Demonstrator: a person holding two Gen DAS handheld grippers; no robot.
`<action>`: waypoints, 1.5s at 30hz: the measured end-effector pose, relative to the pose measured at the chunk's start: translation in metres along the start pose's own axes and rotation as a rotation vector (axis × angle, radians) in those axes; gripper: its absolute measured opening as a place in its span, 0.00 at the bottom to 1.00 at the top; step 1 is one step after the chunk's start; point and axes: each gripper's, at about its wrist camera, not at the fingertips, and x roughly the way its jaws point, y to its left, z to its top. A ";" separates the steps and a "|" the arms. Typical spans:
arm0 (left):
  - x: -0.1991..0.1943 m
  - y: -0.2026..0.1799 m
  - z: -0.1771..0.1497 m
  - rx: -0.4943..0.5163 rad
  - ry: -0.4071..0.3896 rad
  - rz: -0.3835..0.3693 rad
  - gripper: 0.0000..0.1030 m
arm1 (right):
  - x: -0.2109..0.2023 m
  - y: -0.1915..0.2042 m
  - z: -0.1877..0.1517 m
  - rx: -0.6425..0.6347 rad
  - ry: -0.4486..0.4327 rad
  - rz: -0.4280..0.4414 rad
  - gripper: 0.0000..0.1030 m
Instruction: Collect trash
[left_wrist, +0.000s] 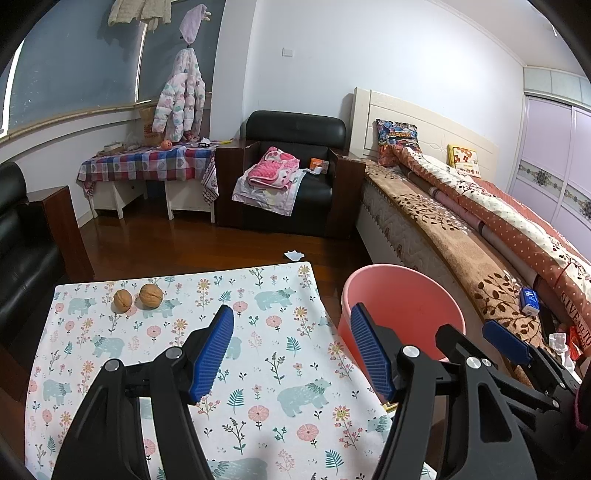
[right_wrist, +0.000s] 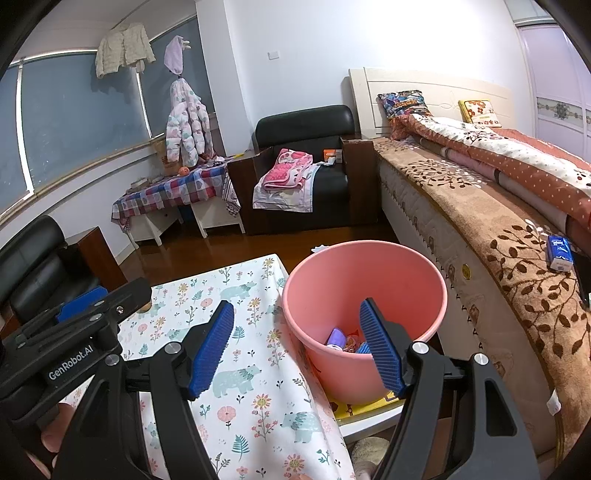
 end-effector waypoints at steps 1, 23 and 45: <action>0.001 0.000 -0.001 0.000 0.001 -0.001 0.63 | 0.001 0.000 0.000 -0.001 0.001 0.000 0.69; 0.012 0.000 -0.010 0.003 0.019 -0.004 0.63 | 0.008 0.003 -0.006 -0.002 0.013 0.003 0.69; 0.027 0.010 -0.016 -0.010 0.055 0.000 0.62 | 0.027 -0.004 -0.014 0.003 0.063 0.016 0.69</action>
